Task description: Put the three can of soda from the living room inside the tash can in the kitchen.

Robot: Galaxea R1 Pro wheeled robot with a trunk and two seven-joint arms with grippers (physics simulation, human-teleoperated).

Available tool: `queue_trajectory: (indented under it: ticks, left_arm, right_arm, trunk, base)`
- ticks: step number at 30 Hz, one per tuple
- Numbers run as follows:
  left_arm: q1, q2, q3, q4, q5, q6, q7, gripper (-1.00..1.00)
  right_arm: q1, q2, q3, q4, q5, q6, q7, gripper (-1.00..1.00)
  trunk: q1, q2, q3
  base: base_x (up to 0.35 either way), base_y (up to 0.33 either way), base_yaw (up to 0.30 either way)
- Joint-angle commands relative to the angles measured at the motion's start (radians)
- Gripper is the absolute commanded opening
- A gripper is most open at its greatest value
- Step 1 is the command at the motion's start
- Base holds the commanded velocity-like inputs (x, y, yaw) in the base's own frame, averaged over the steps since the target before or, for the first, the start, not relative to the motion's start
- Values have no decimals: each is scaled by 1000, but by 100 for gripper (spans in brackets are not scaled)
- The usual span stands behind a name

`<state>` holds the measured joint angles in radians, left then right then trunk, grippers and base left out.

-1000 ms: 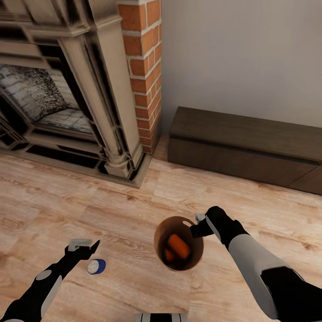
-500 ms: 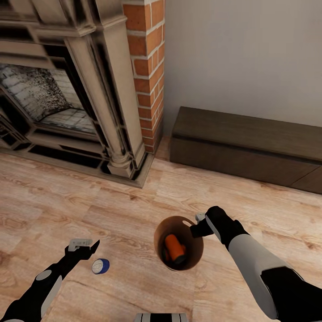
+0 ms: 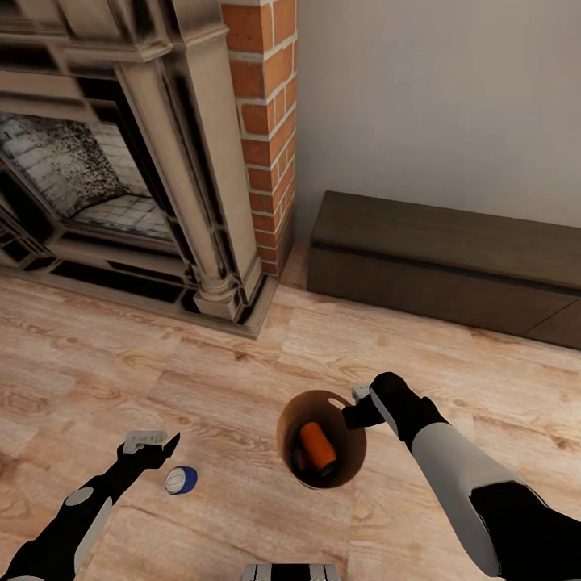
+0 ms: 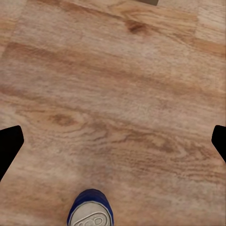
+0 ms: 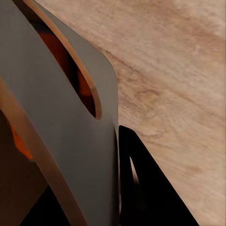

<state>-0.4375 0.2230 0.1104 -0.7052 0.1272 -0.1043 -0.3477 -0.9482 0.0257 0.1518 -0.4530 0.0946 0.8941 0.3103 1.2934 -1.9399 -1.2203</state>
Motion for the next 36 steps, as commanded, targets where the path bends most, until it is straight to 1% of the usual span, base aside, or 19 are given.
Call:
queue_trajectory:
  ticks: [1,20,27,33,36]
  left_arm:
    - [0,0,0,0,0,0,0,100]
    - [0,-1,-2,15,0,0,1,100]
    - [0,-1,-2,15,-1,0,1,100]
    - [0,-1,-2,20,-2,-1,2,100]
    - [0,0,-1,50,0,-10,1,100]
  right_arm:
    - [0,1,-1,0,-20,3,6,-100]
    - [0,3,-5,-2,-19,2,7,-100]
    - [0,3,-6,-4,-21,2,8,-100]
    - [-1,1,-15,-6,-27,2,19,-100]
    - [-5,2,-16,-6,-29,19,15,-100]
  trunk:
    - [4,-7,-3]
    - [77,-140,-63]
    - [77,-140,-63]
    - [100,-182,-81]
    - [111,-203,-91]
  base:
    - [0,0,0]
    - [0,0,0]
    - [0,0,0]
    - [0,0,0]
    - [0,0,0]
